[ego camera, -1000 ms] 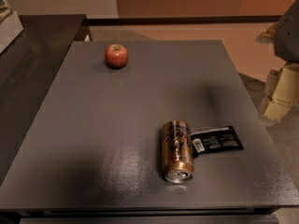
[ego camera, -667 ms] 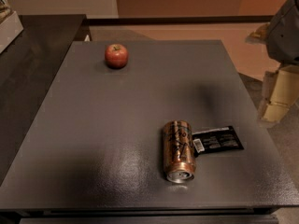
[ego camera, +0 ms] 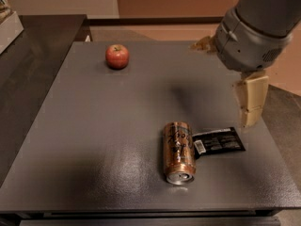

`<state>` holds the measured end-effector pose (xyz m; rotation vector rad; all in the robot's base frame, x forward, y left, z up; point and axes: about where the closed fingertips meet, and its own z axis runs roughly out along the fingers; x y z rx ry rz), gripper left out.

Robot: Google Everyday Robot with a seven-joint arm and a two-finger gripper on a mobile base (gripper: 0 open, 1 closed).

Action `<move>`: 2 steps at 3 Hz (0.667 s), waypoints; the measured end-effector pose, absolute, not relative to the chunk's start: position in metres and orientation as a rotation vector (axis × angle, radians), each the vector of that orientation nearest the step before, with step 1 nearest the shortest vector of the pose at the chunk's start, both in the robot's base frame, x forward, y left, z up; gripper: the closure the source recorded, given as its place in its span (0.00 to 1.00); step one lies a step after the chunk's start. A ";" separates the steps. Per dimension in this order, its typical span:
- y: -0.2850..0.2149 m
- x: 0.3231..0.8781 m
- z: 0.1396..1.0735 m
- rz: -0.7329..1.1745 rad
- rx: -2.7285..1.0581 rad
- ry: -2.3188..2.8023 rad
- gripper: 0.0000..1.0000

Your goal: Place orange can upright

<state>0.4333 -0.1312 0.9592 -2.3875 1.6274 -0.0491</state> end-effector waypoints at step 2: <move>-0.090 0.411 0.934 0.040 -2.707 1.063 0.00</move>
Offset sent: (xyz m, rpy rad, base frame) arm -0.0465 0.0476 -0.0514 -0.0733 -0.0201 0.9861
